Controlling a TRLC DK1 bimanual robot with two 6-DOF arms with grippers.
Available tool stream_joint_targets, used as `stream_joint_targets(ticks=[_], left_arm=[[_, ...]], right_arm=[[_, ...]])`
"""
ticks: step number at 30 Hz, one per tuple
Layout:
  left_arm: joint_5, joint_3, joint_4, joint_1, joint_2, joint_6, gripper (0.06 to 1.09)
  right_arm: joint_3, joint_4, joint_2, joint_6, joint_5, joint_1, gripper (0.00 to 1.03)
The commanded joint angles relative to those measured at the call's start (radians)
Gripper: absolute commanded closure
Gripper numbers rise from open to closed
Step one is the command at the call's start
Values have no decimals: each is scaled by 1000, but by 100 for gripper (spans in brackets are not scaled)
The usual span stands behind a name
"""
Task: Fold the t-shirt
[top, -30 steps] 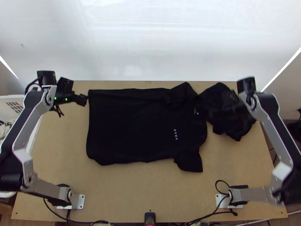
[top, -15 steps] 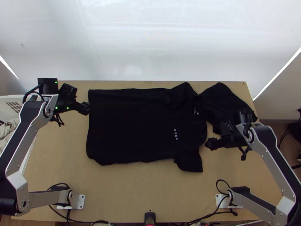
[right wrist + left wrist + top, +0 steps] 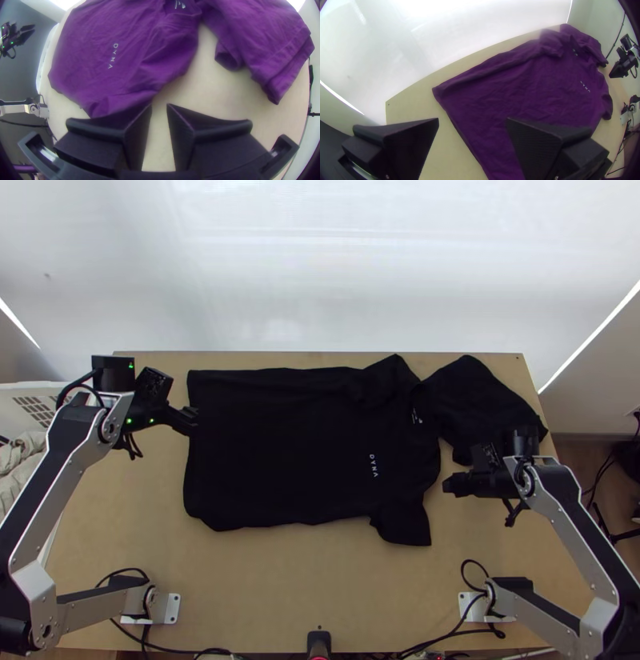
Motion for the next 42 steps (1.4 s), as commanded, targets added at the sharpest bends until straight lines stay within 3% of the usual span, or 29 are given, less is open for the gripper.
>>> stream_joint_targets(ticks=[1, 20, 37, 42], left_arm=[[-16, -7, -7, -7, -15, -2, 10], [-29, 4, -19, -1, -36, 2, 10], [-29, 6, -19, 14, -35, 5, 10], [-29, 7, -19, 14, -33, 5, 10]], right_arm=[[-8, 66, 61, 0, -14, -13, 73], [47, 143, 236, 6, -13, 16, 72], [24, 143, 267, 12, -13, 9, 62], [24, 143, 291, 12, -13, 4, 53]])
